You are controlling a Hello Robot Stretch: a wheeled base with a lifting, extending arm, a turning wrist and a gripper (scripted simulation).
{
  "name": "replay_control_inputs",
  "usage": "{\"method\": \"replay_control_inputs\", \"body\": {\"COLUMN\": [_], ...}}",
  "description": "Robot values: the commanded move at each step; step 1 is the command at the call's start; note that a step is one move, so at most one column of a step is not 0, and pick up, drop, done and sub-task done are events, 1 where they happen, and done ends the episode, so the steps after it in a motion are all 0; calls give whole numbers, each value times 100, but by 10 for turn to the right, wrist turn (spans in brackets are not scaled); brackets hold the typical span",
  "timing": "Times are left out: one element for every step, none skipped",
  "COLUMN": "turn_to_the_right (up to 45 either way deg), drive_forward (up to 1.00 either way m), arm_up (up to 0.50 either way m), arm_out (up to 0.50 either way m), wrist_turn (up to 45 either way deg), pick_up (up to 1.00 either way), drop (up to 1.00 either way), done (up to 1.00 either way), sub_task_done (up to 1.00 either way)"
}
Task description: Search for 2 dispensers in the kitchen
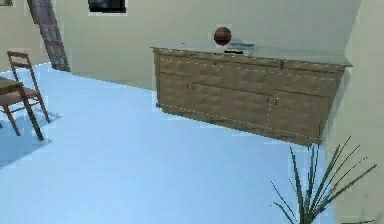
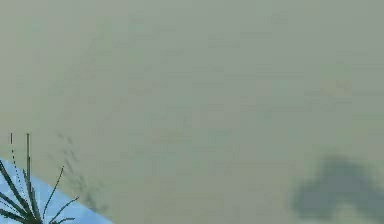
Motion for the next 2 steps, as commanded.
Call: {"method": "replay_control_inputs", "body": {"turn_to_the_right": [0, -240], "drive_forward": [20, 0], "arm_up": [0, 0], "arm_out": [0, 0], "wrist_turn": [0, 0], "pick_up": [0, 0], "drop": [0, 0], "done": [0, 0], "sub_task_done": [0, 0]}}
